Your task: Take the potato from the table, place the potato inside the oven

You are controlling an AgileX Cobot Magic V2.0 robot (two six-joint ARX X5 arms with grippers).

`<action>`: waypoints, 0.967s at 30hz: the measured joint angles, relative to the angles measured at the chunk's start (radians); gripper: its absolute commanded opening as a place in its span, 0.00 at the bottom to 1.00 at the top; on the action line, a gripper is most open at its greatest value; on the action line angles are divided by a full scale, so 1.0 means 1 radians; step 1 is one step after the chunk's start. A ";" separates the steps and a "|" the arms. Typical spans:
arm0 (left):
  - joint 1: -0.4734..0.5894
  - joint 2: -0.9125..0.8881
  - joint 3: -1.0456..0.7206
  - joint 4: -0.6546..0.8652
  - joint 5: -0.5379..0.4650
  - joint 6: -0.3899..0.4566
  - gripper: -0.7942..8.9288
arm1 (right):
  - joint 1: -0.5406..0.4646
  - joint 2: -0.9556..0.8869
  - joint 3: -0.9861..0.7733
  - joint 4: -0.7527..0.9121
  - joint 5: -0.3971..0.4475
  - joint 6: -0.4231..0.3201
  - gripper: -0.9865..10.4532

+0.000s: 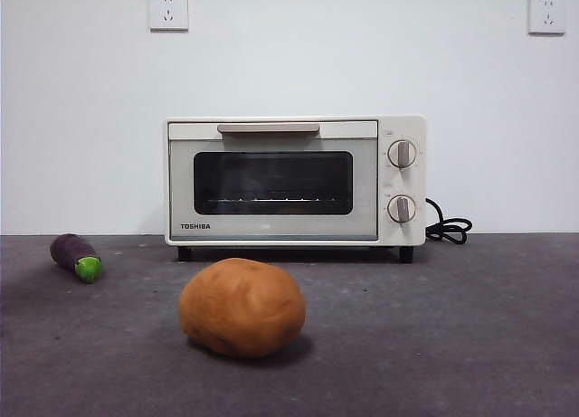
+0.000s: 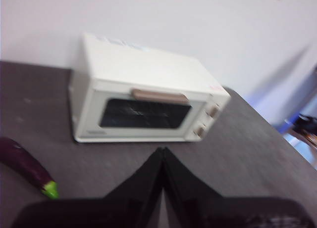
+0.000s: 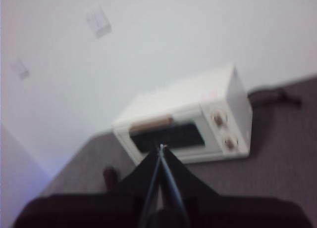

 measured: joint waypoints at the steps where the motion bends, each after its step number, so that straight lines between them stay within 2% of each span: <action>1: 0.000 0.025 0.010 -0.005 0.016 0.000 0.08 | 0.000 0.031 0.018 -0.027 -0.008 -0.009 0.09; 7: 0.000 0.156 0.023 -0.005 0.093 -0.001 0.08 | 0.000 0.178 0.105 -0.184 -0.024 -0.055 0.09; 15: -0.026 0.359 0.024 0.020 0.133 -0.011 0.08 | 0.000 0.298 0.162 -0.245 -0.194 -0.088 0.08; 19: -0.053 0.475 0.043 0.052 0.147 -0.037 0.08 | 0.000 0.340 0.170 -0.246 -0.244 -0.091 0.08; 24: -0.105 0.610 0.121 0.054 0.148 -0.045 0.08 | 0.000 0.384 0.170 -0.271 -0.256 -0.092 0.08; 29: -0.155 0.732 0.270 0.048 0.145 -0.045 0.08 | 0.000 0.435 0.170 -0.328 -0.257 -0.092 0.08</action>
